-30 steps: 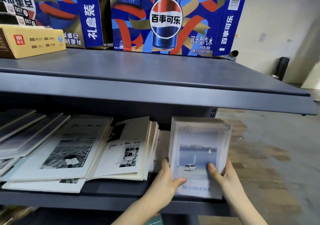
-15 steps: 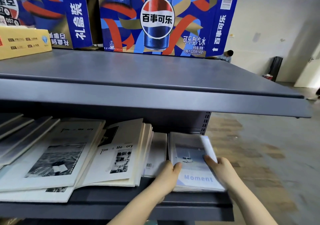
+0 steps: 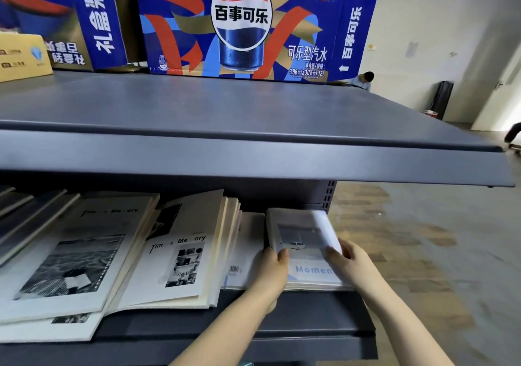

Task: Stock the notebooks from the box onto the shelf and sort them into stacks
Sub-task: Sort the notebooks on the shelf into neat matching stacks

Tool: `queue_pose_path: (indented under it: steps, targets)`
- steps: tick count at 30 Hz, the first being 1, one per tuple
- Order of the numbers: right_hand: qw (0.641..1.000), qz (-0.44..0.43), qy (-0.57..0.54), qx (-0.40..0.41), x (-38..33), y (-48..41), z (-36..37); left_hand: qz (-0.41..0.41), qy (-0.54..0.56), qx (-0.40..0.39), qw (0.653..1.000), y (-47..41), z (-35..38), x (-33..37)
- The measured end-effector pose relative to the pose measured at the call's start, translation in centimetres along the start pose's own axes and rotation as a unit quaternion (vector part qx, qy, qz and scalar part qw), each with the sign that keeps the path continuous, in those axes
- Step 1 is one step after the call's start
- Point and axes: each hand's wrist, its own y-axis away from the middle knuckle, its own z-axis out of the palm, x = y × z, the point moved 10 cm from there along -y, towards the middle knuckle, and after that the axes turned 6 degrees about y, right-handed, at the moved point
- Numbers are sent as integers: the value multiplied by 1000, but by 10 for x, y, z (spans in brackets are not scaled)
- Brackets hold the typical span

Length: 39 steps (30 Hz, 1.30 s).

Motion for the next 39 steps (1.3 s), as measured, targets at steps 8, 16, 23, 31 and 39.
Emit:
queue_pose_path:
  steps: [8, 16, 23, 31, 39]
  targets:
    - [990, -33, 57, -123, 2, 18, 17, 6, -28, 30, 999, -13, -4, 7]
    - [985, -53, 154, -54, 4, 5, 20, 81, -41, -50, 995, -9, 5, 23]
    - [983, -57, 166, -53, 4, -4, 20, 166, -286, -49, 942, 7, 5, 27]
    - [987, -65, 144, -1, 7, -2, 5, 192, -367, -5, 910, 17, -3, 41]
    - [989, -72, 128, 0, 4, 2, 8, 186, -347, 3, 919, 24, -7, 42]
